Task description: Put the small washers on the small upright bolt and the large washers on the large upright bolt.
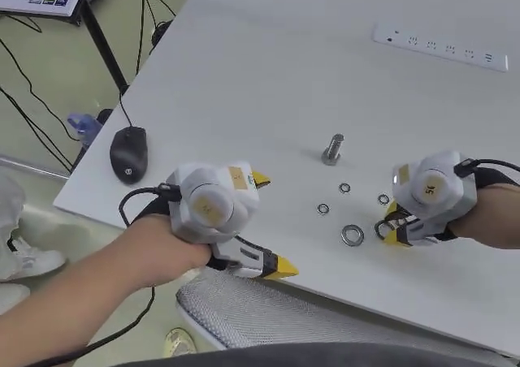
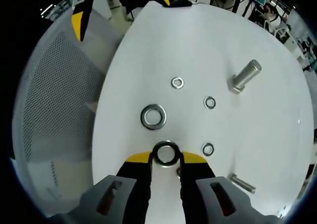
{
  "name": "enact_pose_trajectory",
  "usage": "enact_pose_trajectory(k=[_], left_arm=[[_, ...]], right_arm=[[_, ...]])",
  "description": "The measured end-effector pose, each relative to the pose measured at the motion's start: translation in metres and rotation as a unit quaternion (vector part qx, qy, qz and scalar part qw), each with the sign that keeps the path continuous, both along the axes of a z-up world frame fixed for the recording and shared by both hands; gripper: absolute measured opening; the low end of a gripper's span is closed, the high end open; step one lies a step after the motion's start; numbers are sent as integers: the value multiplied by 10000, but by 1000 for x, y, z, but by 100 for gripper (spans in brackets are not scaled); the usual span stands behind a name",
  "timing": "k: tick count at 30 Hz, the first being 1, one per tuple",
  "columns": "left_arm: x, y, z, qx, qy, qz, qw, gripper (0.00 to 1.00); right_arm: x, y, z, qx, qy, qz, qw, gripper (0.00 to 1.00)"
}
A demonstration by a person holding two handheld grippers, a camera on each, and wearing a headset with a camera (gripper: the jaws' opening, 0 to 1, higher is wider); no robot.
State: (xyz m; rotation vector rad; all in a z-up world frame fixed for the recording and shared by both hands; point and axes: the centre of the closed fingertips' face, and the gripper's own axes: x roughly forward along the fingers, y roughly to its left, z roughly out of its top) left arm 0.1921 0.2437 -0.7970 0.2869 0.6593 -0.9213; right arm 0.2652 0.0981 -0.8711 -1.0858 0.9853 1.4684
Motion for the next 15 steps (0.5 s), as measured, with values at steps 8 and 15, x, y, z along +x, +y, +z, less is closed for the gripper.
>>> enact_pose_trajectory(k=[8,15], left_arm=[[4,6,1,25,-99,111,9999,85],[4,12,2,44,-83,127,9999,84]], right_arm=[[4,5,27,-94,41,-104,9999,21],[12,18,56,-52,5,-289,9996,21]])
